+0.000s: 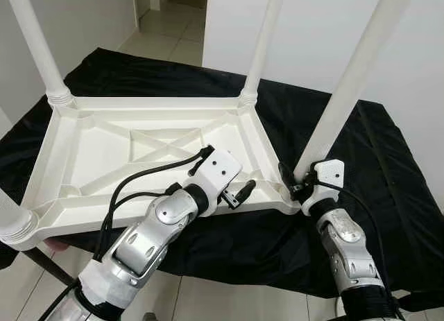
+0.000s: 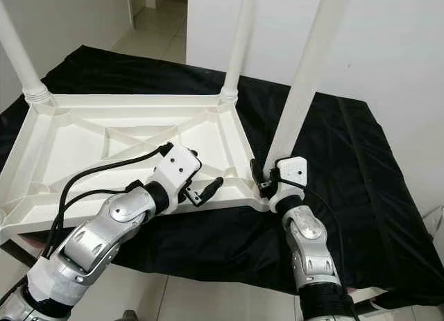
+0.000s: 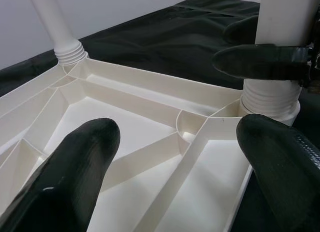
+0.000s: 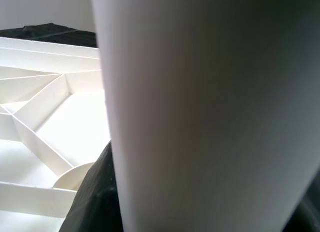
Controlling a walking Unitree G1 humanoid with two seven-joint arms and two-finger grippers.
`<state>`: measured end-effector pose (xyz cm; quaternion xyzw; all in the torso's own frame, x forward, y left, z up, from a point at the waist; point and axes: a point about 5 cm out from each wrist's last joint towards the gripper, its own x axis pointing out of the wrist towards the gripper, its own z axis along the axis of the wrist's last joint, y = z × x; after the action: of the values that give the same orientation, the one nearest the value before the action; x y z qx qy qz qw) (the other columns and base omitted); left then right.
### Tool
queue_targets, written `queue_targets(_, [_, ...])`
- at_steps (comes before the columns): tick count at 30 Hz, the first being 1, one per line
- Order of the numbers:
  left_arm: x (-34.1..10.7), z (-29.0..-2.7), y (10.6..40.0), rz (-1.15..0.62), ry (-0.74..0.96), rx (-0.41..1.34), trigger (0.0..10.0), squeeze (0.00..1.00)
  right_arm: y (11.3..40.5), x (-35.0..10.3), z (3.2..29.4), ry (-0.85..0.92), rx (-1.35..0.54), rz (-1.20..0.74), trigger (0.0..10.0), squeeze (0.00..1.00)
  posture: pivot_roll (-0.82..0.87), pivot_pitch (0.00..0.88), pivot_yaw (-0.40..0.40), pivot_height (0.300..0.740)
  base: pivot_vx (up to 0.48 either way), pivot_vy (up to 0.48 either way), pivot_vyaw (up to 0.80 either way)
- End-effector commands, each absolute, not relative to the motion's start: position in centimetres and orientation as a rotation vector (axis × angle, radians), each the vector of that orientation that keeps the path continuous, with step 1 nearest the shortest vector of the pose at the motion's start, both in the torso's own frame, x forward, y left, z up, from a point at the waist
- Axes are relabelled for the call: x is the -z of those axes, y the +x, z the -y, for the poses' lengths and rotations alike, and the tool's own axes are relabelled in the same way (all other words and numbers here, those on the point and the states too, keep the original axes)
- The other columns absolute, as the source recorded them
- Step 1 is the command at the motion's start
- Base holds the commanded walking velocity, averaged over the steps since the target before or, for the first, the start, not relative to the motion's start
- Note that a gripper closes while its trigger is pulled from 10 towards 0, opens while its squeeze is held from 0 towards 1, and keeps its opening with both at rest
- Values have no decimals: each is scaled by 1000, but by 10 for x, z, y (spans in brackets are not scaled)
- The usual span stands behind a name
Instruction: Building children table
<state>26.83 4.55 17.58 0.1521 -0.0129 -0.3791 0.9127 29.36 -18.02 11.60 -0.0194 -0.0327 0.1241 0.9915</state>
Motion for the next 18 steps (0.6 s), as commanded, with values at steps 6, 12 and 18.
queue_targets(6, [-179,-42,263,23,314,885,10000,0,273,-55,192,116,-145,-246,10000,0,147,76,-63,740,0,0,0])
queue_targets(12, [-179,-42,263,22,314,885,10000,0,270,-53,195,166,-109,-231,10000,0,145,77,-62,740,0,0,0])
queue_targets(18, [-180,-41,262,21,314,889,10000,0,264,-48,196,246,-66,-223,10000,0,142,80,-60,740,0,0,0])
